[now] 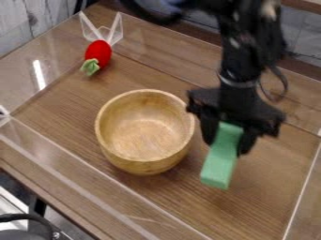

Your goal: Remove the green object from the brown bowl and put it on the table

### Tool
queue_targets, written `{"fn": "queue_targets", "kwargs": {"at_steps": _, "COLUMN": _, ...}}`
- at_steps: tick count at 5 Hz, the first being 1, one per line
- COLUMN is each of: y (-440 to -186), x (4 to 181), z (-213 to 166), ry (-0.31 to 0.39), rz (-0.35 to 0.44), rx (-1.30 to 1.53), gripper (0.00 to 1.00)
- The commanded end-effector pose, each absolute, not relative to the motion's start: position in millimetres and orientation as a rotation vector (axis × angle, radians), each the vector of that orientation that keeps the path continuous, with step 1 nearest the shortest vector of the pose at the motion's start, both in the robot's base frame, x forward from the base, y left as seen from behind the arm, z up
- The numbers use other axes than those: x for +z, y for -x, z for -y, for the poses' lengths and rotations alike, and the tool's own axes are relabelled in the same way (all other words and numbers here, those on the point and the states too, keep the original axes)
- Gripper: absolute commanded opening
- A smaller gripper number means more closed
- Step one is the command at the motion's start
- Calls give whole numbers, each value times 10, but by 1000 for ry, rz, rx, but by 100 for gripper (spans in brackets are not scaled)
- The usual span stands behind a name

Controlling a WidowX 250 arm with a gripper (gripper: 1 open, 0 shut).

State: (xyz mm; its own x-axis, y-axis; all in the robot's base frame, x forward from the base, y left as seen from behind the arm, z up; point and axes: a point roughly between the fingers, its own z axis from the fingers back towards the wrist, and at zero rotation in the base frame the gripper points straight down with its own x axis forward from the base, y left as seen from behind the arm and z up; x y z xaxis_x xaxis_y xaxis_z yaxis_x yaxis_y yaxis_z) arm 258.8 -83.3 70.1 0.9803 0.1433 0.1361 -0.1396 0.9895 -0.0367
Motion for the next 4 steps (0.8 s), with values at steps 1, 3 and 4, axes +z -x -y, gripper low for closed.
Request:
{"fn": "queue_targets", "kwargs": {"at_steps": 1, "y": -2611, "x": 616, "z": 888, "ry": 40, "rz": 147, "rx": 152, "gripper": 0}}
{"fn": "queue_targets", "kwargs": {"at_steps": 3, "y": -2679, "x": 432, "z": 905, "ry": 40, "rz": 132, "rx": 96, "gripper": 0}}
{"fn": "queue_targets", "kwargs": {"at_steps": 4, "y": -2731, "x": 334, "z": 953, "ry": 39, "rz": 131, "rx": 47, "gripper": 0}}
